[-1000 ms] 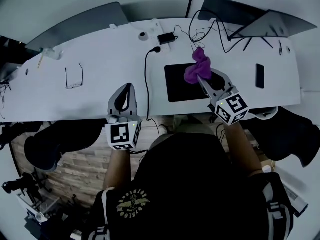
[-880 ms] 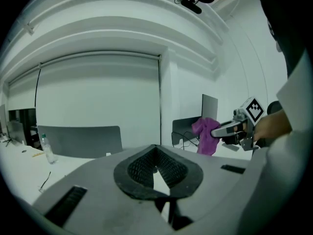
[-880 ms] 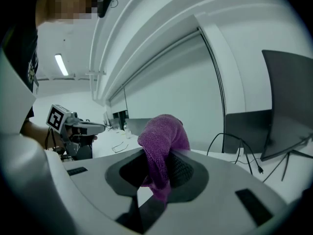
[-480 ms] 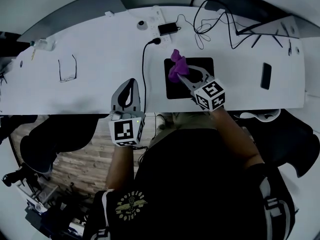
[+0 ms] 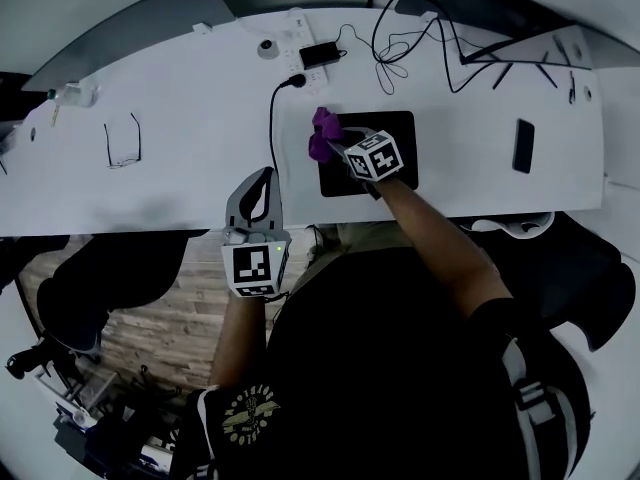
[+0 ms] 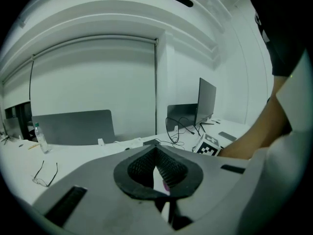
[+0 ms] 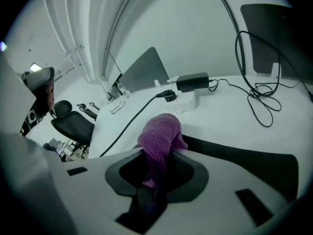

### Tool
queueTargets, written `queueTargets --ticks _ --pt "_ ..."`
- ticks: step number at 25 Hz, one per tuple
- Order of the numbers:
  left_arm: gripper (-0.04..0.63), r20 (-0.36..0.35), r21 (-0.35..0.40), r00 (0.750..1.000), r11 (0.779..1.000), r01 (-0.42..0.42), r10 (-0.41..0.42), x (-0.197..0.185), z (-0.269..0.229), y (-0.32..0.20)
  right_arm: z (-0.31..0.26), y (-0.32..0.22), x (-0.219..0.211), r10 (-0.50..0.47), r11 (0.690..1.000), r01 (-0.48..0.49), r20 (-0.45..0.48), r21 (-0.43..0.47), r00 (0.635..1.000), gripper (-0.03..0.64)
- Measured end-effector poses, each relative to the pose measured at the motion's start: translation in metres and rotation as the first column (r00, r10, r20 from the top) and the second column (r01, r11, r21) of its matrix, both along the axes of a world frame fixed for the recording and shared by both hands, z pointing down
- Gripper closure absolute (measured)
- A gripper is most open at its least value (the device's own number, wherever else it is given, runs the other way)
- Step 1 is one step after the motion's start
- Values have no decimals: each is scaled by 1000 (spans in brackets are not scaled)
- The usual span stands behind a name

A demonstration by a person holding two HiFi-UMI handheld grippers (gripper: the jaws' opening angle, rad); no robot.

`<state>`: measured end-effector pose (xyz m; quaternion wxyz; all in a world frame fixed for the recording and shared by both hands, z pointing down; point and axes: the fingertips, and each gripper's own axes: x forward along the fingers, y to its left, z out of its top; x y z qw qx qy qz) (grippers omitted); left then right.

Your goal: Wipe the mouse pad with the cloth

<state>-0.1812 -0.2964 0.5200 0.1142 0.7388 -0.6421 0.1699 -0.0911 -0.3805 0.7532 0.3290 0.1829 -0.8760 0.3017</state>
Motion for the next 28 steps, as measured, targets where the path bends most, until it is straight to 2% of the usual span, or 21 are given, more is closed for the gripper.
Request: queueTargets --ticks 5,11,15,17,20,23,25,28 --pt "594 -25 -14 999 1000 -24 24 12 4 -6 4 -8 24 21 1000 -21 -46 -3 999 525" --pt "592 -44 19 996 997 -73 74 28 -8 -18 5 -19 60 93 996 -94 -74 -9 993 525" --pt "594 -44 32 996 997 -75 77 29 -13 -20 6 -26 95 157 987 -158 -90 -7 983 523" --pt "594 -43 38 996 996 -75 77 29 -15 -21 8 -30 117 212 977 -214 -97 -15 973 523" --pt "594 -47 59 996 995 -76 78 33 -24 -23 13 -34 153 314 945 -322 -107 -58 943 523" --pt "594 -60 50 996 996 -70 73 34 -24 -20 15 -39 185 386 917 -395 -127 -60 914 523" --pt "594 -66 34 996 997 -62 64 31 -22 -17 16 -40 197 407 907 -417 -138 -54 903 523" --pt "594 -72 54 996 997 -56 60 30 -30 -19 10 -37 201 401 911 -410 -158 -29 902 523"
